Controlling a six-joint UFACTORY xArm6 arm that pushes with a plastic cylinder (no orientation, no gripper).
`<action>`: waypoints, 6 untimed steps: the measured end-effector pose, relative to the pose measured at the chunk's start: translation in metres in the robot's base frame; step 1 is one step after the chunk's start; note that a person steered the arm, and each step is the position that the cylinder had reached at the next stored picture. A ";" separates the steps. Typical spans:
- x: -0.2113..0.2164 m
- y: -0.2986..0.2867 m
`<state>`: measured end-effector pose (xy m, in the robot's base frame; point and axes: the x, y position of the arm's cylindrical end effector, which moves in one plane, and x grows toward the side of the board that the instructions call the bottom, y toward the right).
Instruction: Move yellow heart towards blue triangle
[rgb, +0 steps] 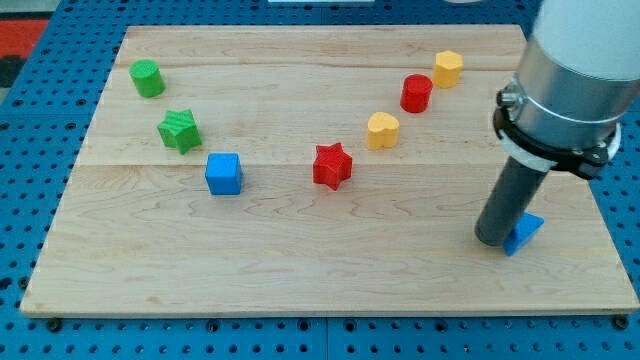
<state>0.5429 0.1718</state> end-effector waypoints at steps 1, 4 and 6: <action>-0.043 -0.003; -0.182 -0.091; -0.134 -0.105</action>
<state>0.4088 0.0664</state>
